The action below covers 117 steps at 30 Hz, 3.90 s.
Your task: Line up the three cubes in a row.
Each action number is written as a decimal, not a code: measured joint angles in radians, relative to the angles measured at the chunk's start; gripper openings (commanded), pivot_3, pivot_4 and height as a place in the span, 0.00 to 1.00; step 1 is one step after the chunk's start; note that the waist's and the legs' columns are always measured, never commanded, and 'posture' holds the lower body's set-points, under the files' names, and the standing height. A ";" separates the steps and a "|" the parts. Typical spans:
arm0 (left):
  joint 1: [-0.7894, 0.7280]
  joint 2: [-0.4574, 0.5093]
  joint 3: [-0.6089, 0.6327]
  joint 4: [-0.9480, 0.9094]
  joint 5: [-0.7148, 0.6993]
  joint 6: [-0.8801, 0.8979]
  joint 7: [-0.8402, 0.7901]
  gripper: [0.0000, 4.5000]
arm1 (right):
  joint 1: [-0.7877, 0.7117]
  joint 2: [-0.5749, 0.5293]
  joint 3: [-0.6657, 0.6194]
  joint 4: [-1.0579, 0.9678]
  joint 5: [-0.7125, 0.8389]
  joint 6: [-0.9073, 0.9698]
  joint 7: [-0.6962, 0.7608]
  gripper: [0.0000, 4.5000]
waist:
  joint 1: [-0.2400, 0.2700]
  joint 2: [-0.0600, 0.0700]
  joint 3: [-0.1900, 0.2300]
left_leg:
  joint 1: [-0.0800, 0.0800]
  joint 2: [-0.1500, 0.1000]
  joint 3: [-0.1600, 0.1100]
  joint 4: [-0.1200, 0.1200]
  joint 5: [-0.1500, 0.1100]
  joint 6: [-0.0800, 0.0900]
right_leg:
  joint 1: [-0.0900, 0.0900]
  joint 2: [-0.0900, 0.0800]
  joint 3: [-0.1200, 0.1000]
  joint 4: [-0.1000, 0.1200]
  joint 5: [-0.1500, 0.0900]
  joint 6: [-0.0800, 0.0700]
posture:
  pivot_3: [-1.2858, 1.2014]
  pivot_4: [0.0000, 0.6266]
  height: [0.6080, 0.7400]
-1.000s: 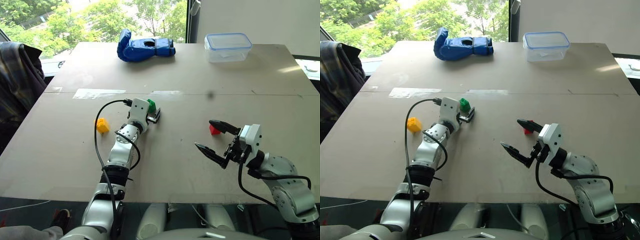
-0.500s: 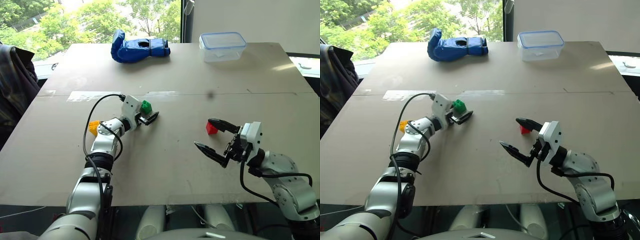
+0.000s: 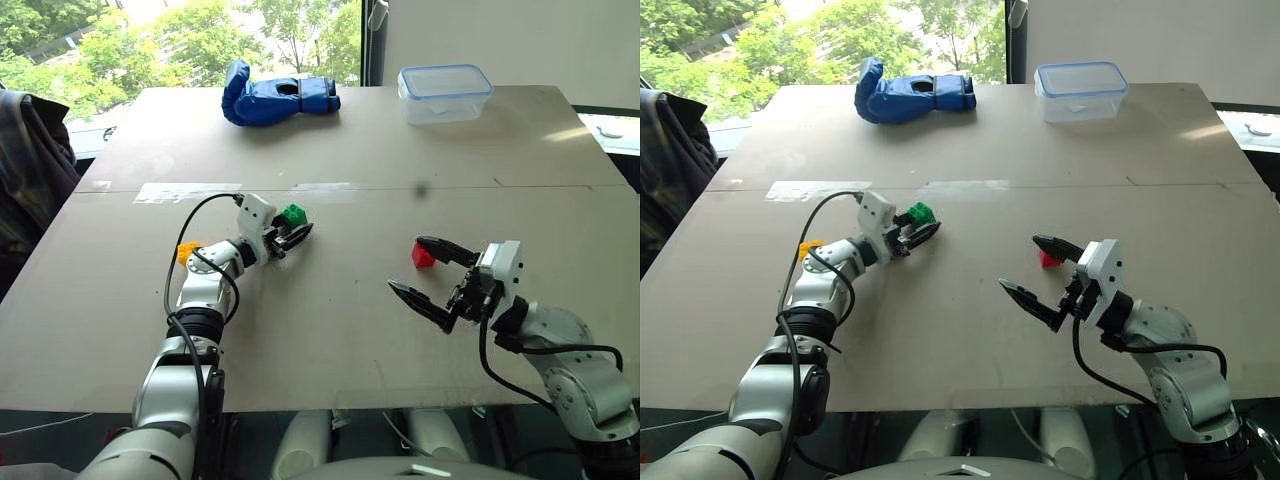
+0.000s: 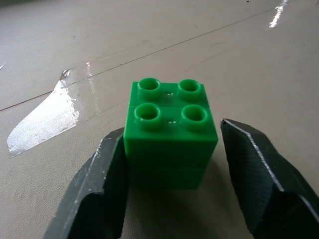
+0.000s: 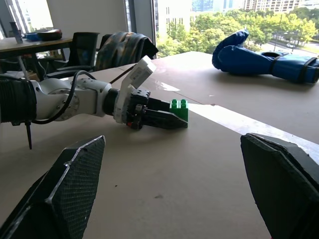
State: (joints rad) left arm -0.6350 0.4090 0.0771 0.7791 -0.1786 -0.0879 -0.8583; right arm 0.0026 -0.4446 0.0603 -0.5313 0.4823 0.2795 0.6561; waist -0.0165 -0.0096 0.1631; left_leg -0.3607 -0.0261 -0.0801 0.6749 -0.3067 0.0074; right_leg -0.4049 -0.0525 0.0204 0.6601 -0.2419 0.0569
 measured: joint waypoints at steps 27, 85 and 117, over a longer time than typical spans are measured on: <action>0.059 -0.069 -0.233 -0.209 0.028 -0.020 -0.304 0.29 | 0.130 -0.105 -0.149 0.075 0.041 -0.067 0.140 1.00 | 0.010 0.000 0.000 | -0.001 -0.002 -0.001 0.002 0.000 0.001 | 0.001 0.000 -0.001 0.000 0.000 0.000 | 0.52 0.24 1.00; -0.262 -0.158 -0.231 0.368 0.157 -0.382 -0.485 0.99 | 0.177 -0.098 -0.193 0.074 0.035 -0.111 0.160 1.00 | 0.000 -0.001 0.001 | -0.002 -0.002 -0.002 0.007 -0.001 0.002 | 0.001 0.001 -0.001 0.002 0.000 0.000 | 0.52 0.24 1.00; 0.408 0.176 0.175 -1.025 -0.211 0.440 -0.050 0.99 | 0.024 -0.067 -0.069 0.099 0.134 -0.088 0.281 1.00 | 0.011 0.000 0.003 | -0.003 0.004 -0.002 0.007 -0.001 0.002 | 0.001 0.000 -0.001 0.001 0.000 0.000 | 0.52 0.24 1.00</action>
State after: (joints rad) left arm -0.2272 0.5854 0.2519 -0.2457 -0.3899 0.3523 -0.9087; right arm 0.0269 -0.5115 -0.0092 -0.4319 0.6160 0.1910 0.9369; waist -0.0053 -0.0093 0.1664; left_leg -0.3637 -0.0220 -0.0824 0.6818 -0.3079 0.0092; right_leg -0.4037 -0.0527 0.0189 0.6608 -0.2420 0.0569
